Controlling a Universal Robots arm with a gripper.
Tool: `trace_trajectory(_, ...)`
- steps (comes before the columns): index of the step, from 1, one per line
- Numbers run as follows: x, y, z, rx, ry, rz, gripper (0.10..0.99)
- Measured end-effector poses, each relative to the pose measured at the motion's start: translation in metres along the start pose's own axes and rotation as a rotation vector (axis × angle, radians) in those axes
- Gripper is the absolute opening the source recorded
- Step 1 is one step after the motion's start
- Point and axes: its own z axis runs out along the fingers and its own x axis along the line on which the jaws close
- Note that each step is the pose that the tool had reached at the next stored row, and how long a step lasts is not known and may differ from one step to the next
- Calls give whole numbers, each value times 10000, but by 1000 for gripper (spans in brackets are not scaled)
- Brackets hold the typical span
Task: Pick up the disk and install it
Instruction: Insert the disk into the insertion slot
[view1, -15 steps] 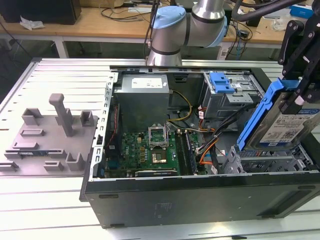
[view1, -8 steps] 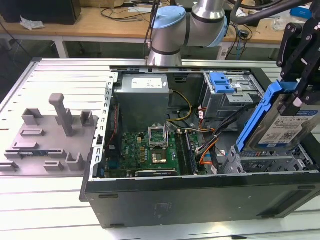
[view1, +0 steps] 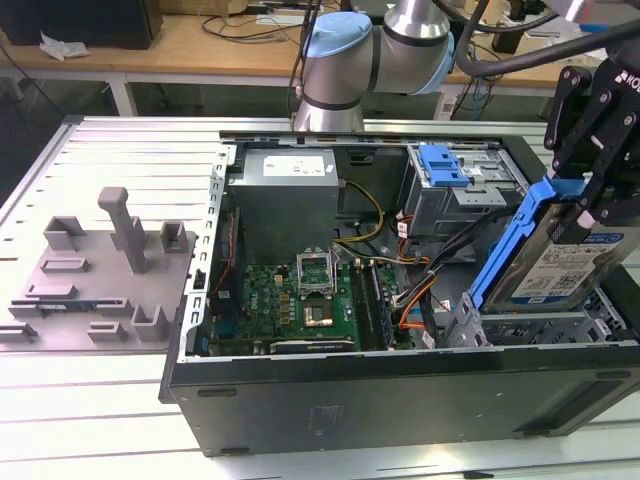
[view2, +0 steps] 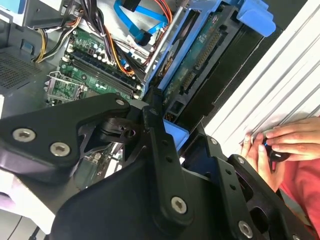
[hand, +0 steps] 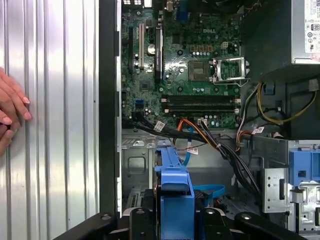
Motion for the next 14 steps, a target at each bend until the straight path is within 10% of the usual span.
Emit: trace_trajectory(14, 10, -17, 322, -18, 8, -218, 369)
